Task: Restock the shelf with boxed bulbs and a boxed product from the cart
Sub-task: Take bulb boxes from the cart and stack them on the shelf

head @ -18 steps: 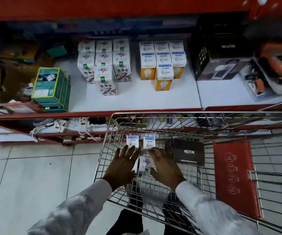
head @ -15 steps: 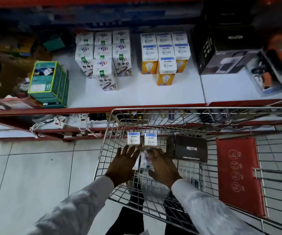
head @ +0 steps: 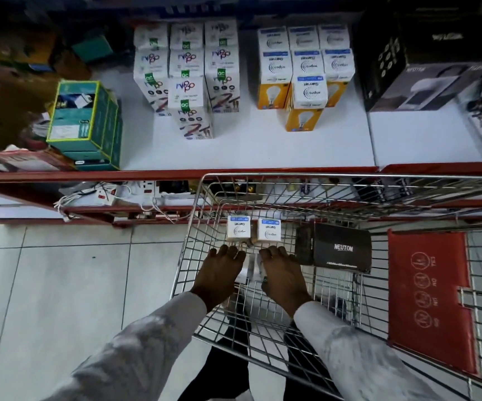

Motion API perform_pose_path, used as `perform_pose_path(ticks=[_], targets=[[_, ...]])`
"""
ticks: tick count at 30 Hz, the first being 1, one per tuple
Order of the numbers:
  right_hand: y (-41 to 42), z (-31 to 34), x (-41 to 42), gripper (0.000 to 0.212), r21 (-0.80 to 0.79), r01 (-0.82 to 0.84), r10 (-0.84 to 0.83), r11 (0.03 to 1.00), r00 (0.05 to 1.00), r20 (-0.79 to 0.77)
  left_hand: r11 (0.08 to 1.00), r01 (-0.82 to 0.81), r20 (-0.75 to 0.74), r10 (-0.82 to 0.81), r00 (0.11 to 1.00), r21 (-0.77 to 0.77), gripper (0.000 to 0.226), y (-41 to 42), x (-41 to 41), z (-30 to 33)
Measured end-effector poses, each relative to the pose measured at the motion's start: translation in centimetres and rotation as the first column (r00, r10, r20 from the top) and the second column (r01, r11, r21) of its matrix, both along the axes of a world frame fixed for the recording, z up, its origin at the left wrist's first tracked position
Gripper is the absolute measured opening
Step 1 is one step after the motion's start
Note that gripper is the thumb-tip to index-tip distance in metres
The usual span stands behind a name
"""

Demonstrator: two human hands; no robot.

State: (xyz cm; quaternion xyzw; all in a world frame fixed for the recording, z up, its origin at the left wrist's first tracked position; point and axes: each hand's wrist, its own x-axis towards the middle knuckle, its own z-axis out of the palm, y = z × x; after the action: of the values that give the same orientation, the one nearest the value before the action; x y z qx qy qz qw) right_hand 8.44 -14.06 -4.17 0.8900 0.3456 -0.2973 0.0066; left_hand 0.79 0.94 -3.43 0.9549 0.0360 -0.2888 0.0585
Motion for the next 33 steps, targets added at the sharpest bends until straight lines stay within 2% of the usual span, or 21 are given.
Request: perform_pose_path(ticks=[4,9,17,26,33], targets=[[0.3,5.2,0.7,0.071,0.08,0.078,-0.077,0.994,0.997,-0.008,0.993,-0.086,0.126,0.095,0.987,-0.08,0.074,0.7,-0.2,4.8],[1.1,13.8,2.5,0.077,0.2,0.145,-0.161,0.969,0.984,0.07,0.968,-0.189,0.303,0.233,0.924,-0.166,0.077,3.0,-0.5,12.5],[5.4,23.5,6.5,0.079,0.315,0.069,-0.133,0.946,0.974,0.185,0.945,-0.277,0.48,0.327,0.814,-0.175,0.08,8.0,1.2,22.3],[12.6,24.7,12.5,0.088,0.414,0.061,-0.166,0.908,0.961,0.223,0.905,-0.404,0.555,0.406,0.726,-0.134,0.083,16.3,5.9,24.5],[16.4,22.1,15.9,0.083,0.405,0.012,-0.129,0.914,0.956,0.263,0.886,-0.457,0.527,0.428,0.734,-0.083,0.081,20.4,9.8,21.6]])
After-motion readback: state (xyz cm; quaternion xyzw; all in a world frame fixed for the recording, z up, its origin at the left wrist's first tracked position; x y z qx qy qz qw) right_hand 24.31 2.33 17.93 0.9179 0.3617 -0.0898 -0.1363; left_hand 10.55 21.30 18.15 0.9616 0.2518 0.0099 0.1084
